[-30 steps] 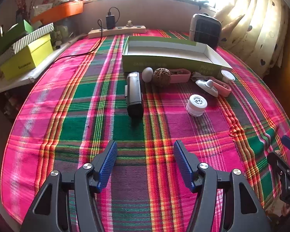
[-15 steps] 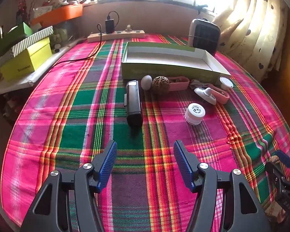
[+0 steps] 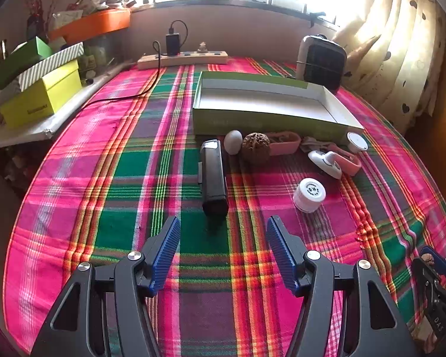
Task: Organize objects
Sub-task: 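Grasp the walnut with the right tool while the left tool approaches the black gadget, then grasp the black gadget with the left tool while the right tool lifts the walnut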
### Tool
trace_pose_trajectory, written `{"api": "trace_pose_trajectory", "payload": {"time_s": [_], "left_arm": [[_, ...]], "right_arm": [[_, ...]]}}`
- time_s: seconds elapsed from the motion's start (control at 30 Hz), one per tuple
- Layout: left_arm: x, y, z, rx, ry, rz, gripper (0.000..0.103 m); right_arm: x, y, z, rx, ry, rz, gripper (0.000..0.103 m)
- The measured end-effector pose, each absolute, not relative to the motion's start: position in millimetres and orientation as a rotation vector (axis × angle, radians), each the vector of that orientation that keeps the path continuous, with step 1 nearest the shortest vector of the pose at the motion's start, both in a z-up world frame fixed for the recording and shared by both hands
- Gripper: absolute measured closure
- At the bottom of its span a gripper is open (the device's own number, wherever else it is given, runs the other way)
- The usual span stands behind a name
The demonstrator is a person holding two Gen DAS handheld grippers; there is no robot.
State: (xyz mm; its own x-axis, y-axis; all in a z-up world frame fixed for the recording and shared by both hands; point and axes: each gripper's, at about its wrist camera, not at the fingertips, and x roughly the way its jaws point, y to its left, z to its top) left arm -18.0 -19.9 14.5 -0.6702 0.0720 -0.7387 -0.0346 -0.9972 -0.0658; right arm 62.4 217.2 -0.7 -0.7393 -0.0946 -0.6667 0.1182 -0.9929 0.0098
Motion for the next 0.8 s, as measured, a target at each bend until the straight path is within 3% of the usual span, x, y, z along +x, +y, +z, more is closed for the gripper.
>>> {"api": "trace_pose_trajectory", "payload": {"time_s": [0.8], "left_arm": [[-66.6, -33.7, 4.6, -1.327, -0.063, 2.833, 0.044]], "right_arm": [[14.4, 193.2, 21.8, 1.016, 0.038, -2.732, 0.071]]}}
